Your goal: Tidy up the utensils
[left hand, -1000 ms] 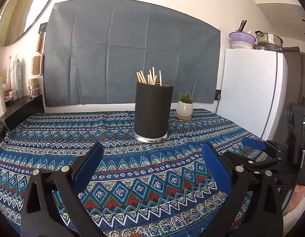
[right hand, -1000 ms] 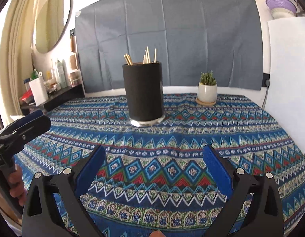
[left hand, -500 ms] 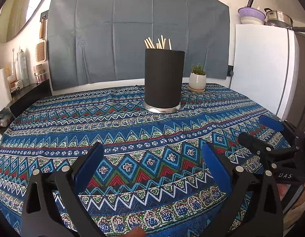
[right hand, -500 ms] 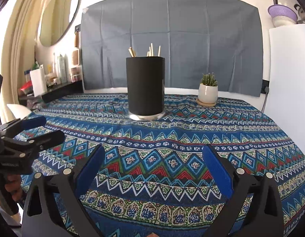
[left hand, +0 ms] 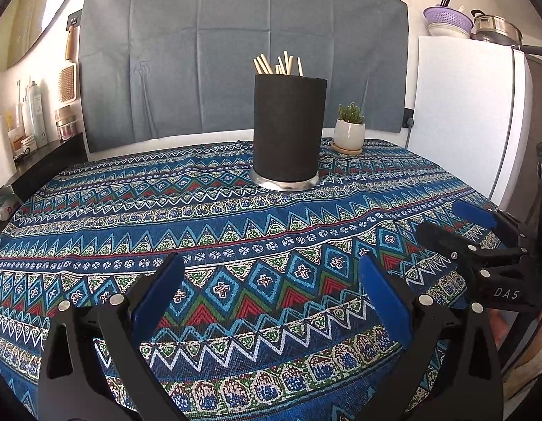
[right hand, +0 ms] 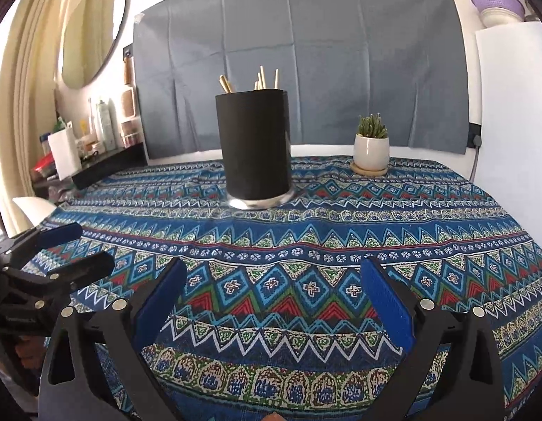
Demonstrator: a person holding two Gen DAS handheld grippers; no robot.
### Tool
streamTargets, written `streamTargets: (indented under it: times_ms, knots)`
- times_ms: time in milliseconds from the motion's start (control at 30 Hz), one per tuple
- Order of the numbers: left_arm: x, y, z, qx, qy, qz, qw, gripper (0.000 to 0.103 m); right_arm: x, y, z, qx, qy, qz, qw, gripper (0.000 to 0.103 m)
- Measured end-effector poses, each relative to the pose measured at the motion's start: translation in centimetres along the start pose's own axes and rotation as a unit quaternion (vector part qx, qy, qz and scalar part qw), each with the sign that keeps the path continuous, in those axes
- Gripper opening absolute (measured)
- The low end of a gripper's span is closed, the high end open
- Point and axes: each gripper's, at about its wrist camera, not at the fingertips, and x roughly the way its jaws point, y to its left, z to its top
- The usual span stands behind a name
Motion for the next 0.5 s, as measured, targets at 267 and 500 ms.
streamTargets:
  times_ms: [267, 500]
  knots:
    - [0.27, 0.16, 0.05, -0.003, 0.008, -0.007, 0.9999, 0.097, 0.26, 0.31, -0.07, -0.006, 0.009, -0.001, 1.000, 0.095]
    - [0.57, 0.20, 0.04, -0.004, 0.014, -0.013, 0.9998, 0.097, 0.29, 0.51, -0.17, -0.011, 0.012, -0.003, 1.000, 0.095]
